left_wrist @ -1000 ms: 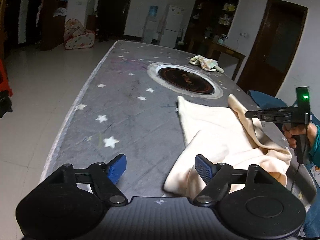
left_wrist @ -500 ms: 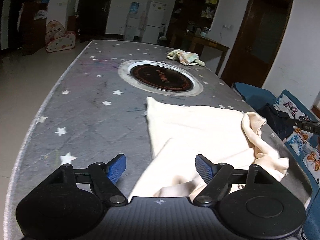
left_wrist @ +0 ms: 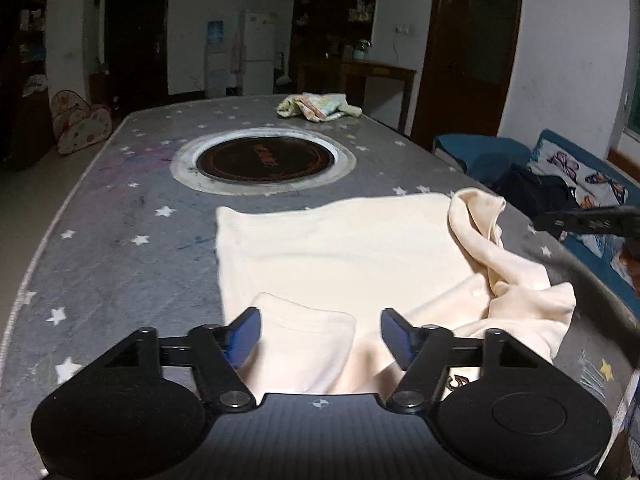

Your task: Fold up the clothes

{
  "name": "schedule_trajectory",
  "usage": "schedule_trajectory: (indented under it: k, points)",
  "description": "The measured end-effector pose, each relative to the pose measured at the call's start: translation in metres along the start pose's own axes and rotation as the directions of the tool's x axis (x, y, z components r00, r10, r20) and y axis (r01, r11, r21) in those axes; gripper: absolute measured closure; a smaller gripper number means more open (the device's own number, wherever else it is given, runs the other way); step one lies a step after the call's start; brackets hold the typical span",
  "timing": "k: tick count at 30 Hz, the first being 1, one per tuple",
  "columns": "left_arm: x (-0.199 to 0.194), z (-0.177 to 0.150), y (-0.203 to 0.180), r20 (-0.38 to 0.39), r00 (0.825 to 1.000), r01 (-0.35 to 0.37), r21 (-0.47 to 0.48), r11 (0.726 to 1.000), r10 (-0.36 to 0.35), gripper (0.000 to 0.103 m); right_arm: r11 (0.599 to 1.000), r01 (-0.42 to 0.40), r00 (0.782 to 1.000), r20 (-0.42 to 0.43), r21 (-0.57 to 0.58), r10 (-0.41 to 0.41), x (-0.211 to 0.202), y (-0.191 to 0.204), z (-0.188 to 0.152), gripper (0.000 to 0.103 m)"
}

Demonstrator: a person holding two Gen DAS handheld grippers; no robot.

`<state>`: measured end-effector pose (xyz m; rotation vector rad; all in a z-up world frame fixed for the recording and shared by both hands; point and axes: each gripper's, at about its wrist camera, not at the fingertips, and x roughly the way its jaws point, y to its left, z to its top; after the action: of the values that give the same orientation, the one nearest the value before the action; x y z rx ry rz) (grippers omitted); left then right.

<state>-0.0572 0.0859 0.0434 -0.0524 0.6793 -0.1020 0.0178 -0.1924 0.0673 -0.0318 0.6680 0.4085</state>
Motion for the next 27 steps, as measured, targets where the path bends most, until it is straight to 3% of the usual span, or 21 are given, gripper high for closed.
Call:
schedule_trajectory:
  k: [6, 10, 15, 17, 23, 27]
  points:
    - [0.017, -0.004, -0.009, -0.040, 0.999, 0.017, 0.038, 0.999, -0.015, 0.045, 0.999, -0.049, 0.998, -0.032, 0.005, 0.049, 0.041, 0.019, 0.001, 0.069]
    - [0.027, -0.007, -0.009, -0.063, 0.998, 0.021, 0.041, 0.999, -0.018, 0.060, 0.999, -0.047, 0.998, -0.049, -0.013, 0.046, 0.059, 0.025, 0.001, 0.070]
    - [0.029, -0.009, 0.000, -0.060, 0.998, 0.011, 0.020, 1.000, -0.010, 0.084, 0.999, -0.005, 0.999, -0.037, -0.039, 0.004, 0.055, 0.024, -0.001, 0.096]
    - [0.027, -0.009, 0.007, -0.057, 0.998, 0.014, -0.014, 1.000, -0.015, 0.092, 0.999, 0.026, 1.000, -0.016, -0.036, -0.026, 0.046, 0.019, 0.000, 0.100]
    - [0.009, -0.006, 0.024, -0.004, 1.000, -0.004, -0.101, 0.995, 0.003, 0.097, 0.993, 0.121, 0.992, 0.027, -0.017, -0.120, 0.015, -0.009, 0.000, 0.101]
    - [-0.010, -0.005, 0.040, 0.049, 0.998, -0.034, -0.171, 0.985, 0.043, 0.098, 0.992, 0.125, 0.992, 0.008, 0.002, -0.125, 0.009, -0.019, -0.005, 0.097]
